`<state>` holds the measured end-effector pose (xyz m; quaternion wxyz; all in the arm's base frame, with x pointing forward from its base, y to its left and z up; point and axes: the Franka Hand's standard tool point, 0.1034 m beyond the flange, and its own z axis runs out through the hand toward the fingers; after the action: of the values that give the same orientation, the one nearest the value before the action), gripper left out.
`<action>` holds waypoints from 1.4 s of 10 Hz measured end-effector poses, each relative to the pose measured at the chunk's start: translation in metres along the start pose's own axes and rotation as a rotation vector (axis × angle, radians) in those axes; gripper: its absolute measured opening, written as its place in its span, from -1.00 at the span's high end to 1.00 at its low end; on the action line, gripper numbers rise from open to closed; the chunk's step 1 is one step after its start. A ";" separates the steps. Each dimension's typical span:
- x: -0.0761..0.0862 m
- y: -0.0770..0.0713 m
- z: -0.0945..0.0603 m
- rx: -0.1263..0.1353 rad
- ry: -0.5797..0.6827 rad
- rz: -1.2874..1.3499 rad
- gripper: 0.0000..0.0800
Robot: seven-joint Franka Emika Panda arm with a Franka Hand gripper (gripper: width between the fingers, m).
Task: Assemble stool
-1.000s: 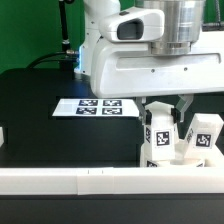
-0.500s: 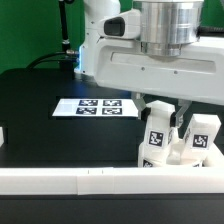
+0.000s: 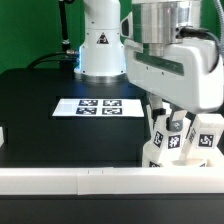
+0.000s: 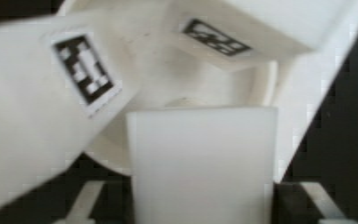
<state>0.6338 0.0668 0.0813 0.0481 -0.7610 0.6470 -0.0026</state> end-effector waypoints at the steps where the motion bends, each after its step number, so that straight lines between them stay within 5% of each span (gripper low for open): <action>1: -0.004 0.000 0.001 -0.001 0.000 0.115 0.16; 7: -0.008 -0.001 0.001 0.001 -0.018 0.655 0.16; 10: -0.021 -0.003 0.003 0.062 -0.060 0.806 0.16; 14: -0.032 -0.005 0.003 0.081 -0.110 0.887 0.16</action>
Offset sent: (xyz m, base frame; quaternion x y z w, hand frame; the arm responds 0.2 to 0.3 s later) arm 0.0000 0.0000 0.0000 0.0000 0.0000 0.2667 0.9638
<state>0.6336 0.0997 0.0803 0.1087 -0.4067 0.9064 0.0332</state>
